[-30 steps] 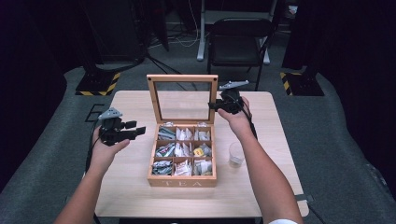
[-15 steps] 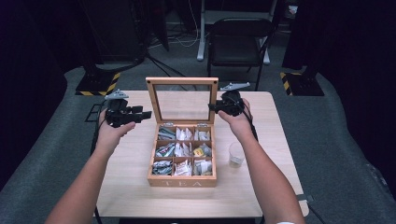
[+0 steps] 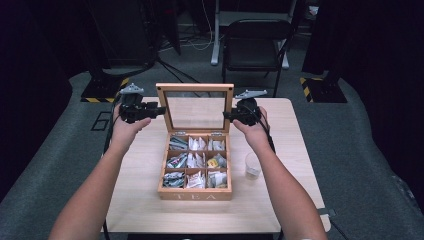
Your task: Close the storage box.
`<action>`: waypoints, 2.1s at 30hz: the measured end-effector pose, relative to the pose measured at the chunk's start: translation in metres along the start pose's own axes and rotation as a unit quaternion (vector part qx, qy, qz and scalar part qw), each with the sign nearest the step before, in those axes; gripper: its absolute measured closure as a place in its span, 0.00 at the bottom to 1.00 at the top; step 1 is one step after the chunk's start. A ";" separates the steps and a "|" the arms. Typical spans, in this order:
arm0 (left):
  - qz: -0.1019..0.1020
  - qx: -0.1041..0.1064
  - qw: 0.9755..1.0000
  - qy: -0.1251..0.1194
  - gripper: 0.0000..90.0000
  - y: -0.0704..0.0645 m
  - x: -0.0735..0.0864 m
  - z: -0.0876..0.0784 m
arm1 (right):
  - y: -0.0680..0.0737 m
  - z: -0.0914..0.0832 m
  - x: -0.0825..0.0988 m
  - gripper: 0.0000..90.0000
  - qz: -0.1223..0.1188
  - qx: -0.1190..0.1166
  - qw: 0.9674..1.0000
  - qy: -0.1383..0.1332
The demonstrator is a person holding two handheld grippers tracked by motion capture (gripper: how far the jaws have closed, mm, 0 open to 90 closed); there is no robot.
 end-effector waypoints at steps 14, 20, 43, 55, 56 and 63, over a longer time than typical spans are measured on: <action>0.023 -0.011 1.000 -0.003 0.71 -0.006 -0.005 0.007 | 0.002 -0.001 0.002 0.72 -0.009 0.005 1.000 -0.003; 0.035 -0.017 0.999 -0.001 0.72 -0.008 -0.005 0.006 | 0.002 -0.002 0.002 0.71 -0.007 0.003 1.000 0.000; 0.036 -0.005 0.999 0.001 0.71 -0.017 0.007 -0.005 | 0.026 -0.046 -0.009 0.62 -0.046 0.031 0.998 -0.022; 0.040 0.000 0.999 0.008 0.70 -0.021 0.011 -0.010 | 0.033 -0.058 -0.016 0.69 -0.059 0.029 0.998 -0.020; 0.041 0.000 0.999 0.008 0.70 -0.021 0.011 -0.010 | 0.034 -0.058 -0.016 0.70 -0.060 0.029 0.998 -0.019; 0.043 0.002 0.999 0.002 0.70 -0.025 0.011 -0.019 | 0.035 -0.058 -0.015 0.71 -0.065 0.027 0.997 -0.014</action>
Point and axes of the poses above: each handheld gripper's, and its own axes: z roughly forward along the jaws, x roughly out of its underside, y roughly to its left, the point moved 3 cm from there along z, roughly forward along the jaws, and after that the axes turned 5 degrees about y, right-handed, at the moved point
